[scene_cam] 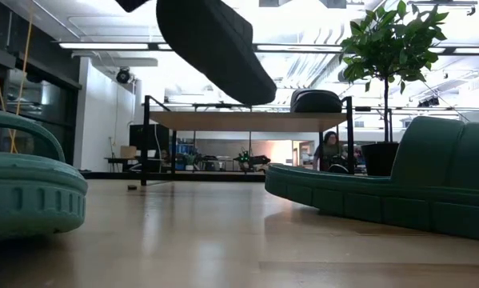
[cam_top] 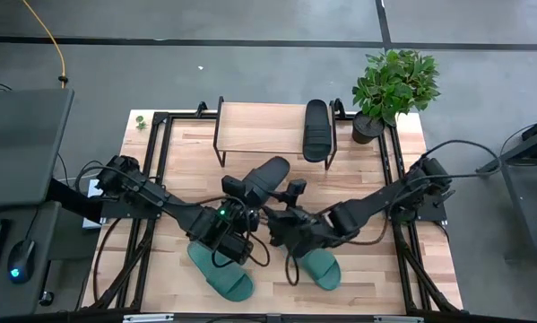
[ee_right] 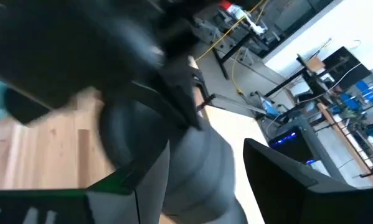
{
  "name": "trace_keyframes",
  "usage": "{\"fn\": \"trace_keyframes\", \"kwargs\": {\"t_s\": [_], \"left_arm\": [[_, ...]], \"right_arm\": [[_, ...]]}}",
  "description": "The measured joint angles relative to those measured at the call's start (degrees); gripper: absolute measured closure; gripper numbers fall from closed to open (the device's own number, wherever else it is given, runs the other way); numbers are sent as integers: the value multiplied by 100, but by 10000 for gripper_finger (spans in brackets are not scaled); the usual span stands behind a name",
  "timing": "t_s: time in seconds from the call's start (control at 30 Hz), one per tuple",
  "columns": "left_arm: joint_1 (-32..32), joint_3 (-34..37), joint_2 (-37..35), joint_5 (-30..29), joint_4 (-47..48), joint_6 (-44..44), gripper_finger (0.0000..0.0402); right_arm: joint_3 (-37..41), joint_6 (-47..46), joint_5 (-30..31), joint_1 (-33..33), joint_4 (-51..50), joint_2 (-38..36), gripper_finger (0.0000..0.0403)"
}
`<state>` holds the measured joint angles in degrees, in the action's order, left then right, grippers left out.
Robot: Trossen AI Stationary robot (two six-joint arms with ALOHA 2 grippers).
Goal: Pick and place slides into the shelf
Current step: Put the black slipper on the shelf
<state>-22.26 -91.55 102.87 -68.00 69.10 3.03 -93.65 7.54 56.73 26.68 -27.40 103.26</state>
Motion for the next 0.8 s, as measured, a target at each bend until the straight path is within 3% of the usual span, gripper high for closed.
{"fn": "trace_keyframes", "kwargs": {"t_s": [0.23,0.8], "left_arm": [[143,0,0,-1,2,-24,399],[-104,0,0,-235,-25,-18,399]], "right_arm": [[-805,-323,-16,-39,-786,635,205],[-835,-731,-210,-337,-1263,676,205]]}}
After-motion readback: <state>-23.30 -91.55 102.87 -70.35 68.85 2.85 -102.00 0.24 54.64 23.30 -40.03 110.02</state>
